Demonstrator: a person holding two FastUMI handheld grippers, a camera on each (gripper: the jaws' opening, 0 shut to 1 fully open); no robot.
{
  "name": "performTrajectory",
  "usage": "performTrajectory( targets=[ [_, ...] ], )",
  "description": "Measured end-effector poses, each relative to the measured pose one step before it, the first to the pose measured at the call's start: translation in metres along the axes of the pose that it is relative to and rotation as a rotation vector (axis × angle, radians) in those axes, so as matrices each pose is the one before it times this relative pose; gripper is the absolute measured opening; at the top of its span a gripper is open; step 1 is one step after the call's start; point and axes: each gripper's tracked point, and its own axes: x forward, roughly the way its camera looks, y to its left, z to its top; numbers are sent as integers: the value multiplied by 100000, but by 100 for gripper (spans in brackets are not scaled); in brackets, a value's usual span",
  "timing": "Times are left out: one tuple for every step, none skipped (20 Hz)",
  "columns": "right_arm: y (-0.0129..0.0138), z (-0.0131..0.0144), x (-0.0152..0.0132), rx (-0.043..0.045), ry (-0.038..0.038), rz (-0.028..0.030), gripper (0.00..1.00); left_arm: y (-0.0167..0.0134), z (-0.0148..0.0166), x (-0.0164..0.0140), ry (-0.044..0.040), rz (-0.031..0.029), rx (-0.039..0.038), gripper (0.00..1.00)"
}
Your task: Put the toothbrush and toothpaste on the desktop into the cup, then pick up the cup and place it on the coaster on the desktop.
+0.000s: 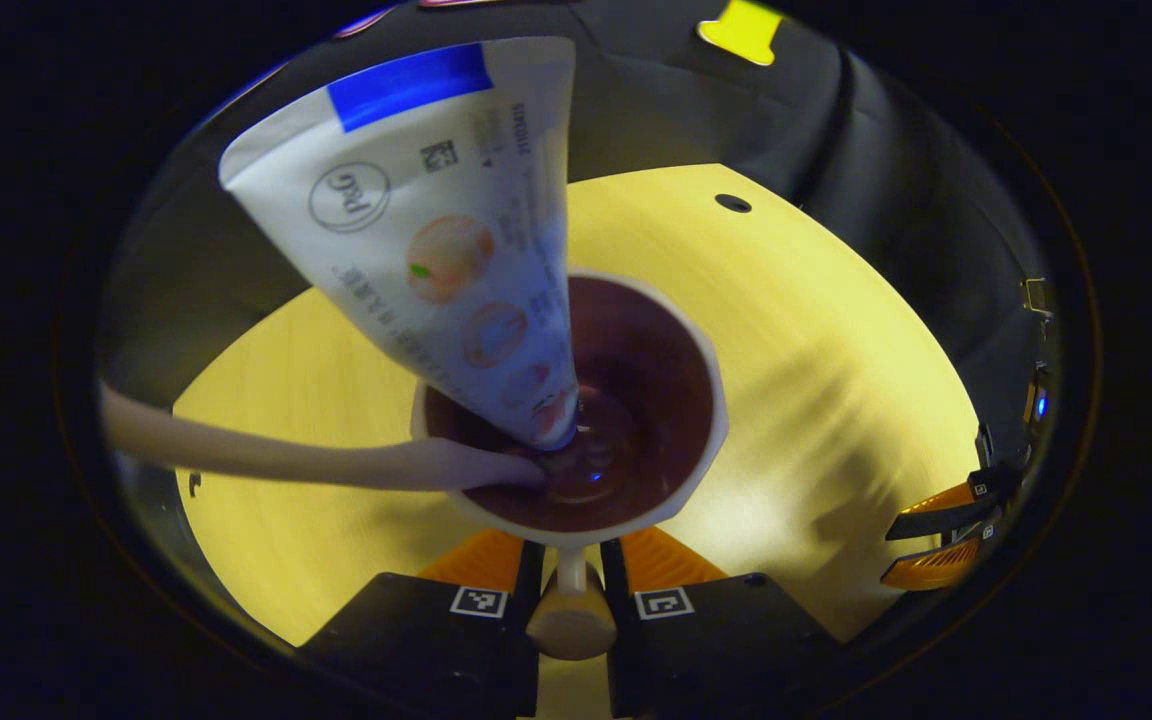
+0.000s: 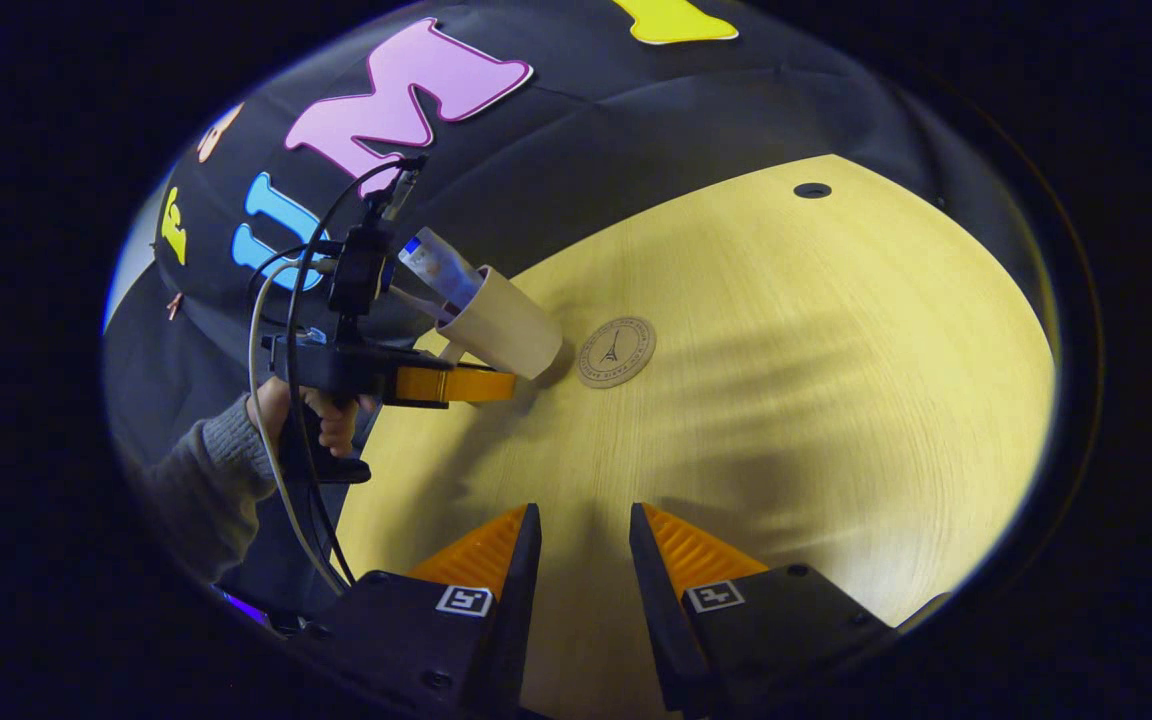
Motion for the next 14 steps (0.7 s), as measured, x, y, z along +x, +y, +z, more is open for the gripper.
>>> performTrajectory(
  targets=[
    [-515, 230, -180, 451, -594, -921, 55, -617, 347, 163, 194, -717, 861, 32],
    [-408, 51, -263, 659, -344, -606, 55, -547, 349, 248, -30, -435, 936, 32],
    [-396, 169, -219, 767, -433, -523, 55, -362, 255, 234, 310, -445, 761, 32],
    [-694, 163, -337, 1080, -741, -1138, 55, -893, 422, 500, 463, -894, 1213, 32],
    [-443, 111, -187, 382, -455, -616, 55, -492, 364, 454, 480, -50, 1069, 32],
    [-375, 33, -248, 241, -327, -672, 55, -164, 92, 234, 460, 7, 432, 32],
    [-301, -57, -57, 440, -136, -396, 55, -281, 126, 290, 372, -149, 285, 32],
    [-241, 16, -91, 609, -81, -436, 55, -81, -88, 141, 355, 25, 324, 32],
    [-218, -23, -93, 535, -106, -311, 55, -34, -2, 225, 483, 83, 233, 32],
    [-195, -57, -142, 244, -148, -381, 55, -7, 62, 136, 177, 89, 240, 32],
    [-174, -6, 6, 106, 57, -314, 55, -232, 134, 325, 362, 195, 453, 32],
    [-164, 29, -146, 237, -210, -224, 55, -32, 142, 233, 208, 235, 546, 31],
    [-307, -111, -60, 511, -5, -368, 55, -56, 194, 284, 216, 297, 670, 36],
    [-142, 107, -24, 475, -90, -302, 55, -61, -28, 5, 345, -167, 203, 32]
  ],
)
